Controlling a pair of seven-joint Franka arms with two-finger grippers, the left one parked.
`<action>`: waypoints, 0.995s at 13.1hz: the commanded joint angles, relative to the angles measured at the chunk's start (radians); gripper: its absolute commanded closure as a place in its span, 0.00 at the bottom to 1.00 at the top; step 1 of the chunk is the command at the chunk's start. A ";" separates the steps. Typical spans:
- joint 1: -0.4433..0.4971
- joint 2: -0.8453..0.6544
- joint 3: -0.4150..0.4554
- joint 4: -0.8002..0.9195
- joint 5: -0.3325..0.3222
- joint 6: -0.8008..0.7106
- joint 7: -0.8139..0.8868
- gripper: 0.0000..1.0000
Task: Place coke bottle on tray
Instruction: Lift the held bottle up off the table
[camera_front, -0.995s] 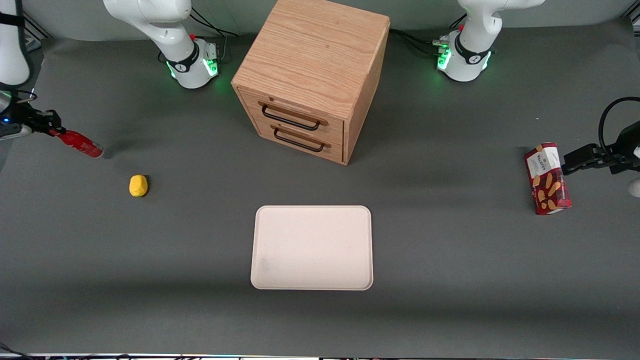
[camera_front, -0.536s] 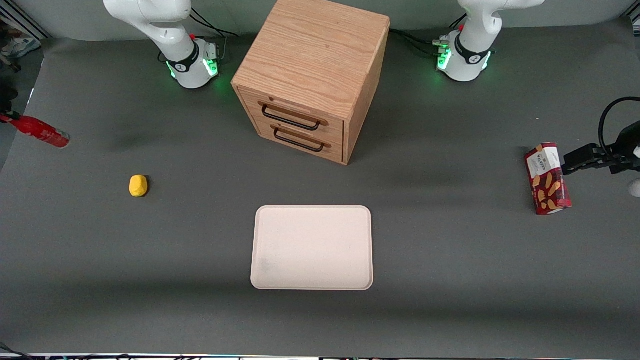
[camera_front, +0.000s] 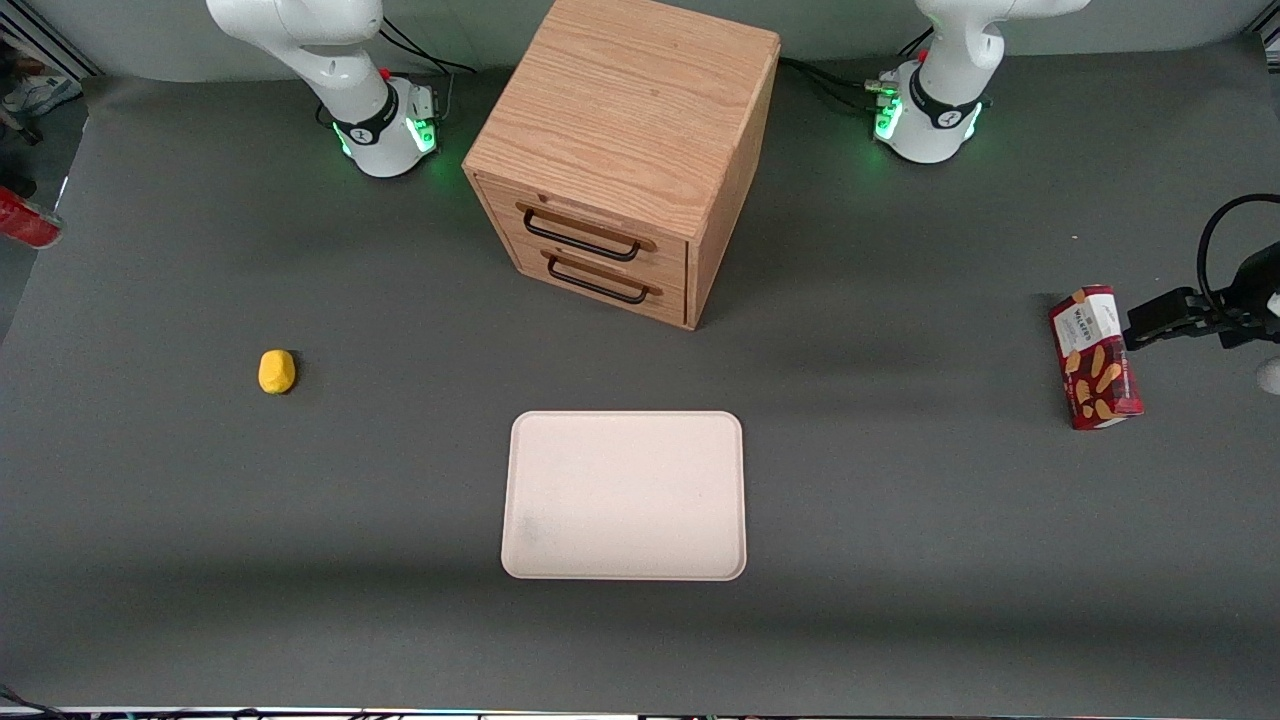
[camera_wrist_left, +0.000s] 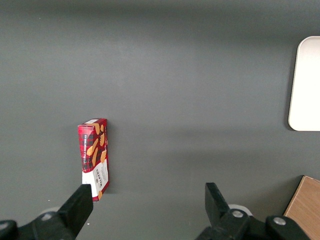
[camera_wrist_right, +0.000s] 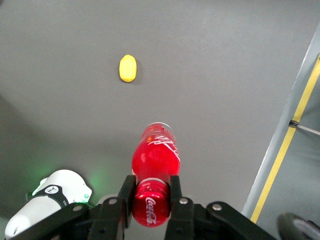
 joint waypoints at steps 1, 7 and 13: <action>-0.003 0.047 0.033 0.130 0.018 -0.074 -0.014 1.00; 0.189 0.205 0.137 0.317 0.126 -0.154 0.296 1.00; 0.465 0.439 0.142 0.572 0.229 -0.187 0.687 1.00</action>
